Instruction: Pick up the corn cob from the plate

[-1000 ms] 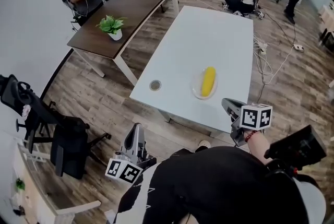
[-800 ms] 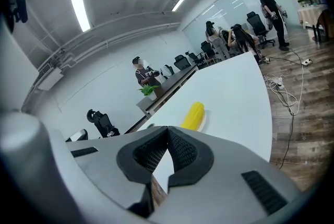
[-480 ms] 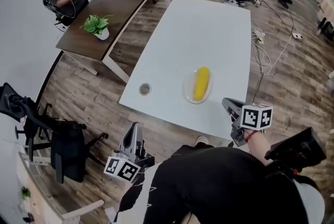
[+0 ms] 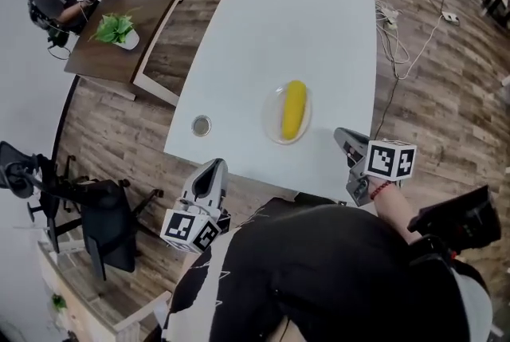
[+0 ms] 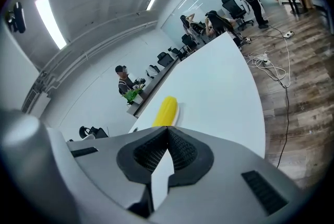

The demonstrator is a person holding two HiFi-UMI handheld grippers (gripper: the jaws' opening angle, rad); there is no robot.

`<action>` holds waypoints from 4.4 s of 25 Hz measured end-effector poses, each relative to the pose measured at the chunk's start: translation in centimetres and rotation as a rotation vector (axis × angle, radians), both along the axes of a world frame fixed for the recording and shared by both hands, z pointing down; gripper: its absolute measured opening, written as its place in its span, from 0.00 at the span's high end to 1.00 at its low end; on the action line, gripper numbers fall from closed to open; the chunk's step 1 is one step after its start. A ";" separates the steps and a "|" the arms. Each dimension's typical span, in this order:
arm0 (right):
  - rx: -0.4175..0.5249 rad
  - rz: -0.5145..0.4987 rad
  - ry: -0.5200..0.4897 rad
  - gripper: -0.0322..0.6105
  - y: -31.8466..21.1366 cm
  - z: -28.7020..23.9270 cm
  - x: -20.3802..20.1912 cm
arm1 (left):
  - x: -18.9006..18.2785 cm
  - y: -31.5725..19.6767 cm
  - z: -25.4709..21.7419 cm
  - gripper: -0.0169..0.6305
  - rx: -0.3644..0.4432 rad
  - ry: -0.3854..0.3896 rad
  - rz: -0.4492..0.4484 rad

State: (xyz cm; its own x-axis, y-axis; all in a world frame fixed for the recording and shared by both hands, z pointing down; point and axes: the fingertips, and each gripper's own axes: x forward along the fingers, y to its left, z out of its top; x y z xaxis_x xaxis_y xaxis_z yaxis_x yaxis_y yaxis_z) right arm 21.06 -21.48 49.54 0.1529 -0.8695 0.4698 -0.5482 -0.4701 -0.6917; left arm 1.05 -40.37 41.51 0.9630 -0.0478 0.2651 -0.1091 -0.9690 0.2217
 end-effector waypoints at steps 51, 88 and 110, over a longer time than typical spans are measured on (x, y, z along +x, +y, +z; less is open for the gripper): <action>0.071 0.023 -0.061 0.93 2.4 4.6 3.9 | 22.6 5.1 12.7 0.53 -0.121 -0.444 0.236; 0.089 -0.004 -0.073 0.93 1.1 4.0 3.0 | 21.7 6.3 12.9 0.60 -0.203 -0.492 0.276; 0.066 0.026 -0.040 0.93 -0.9 1.6 -1.4 | 14.5 4.5 1.4 0.61 -0.476 0.105 0.332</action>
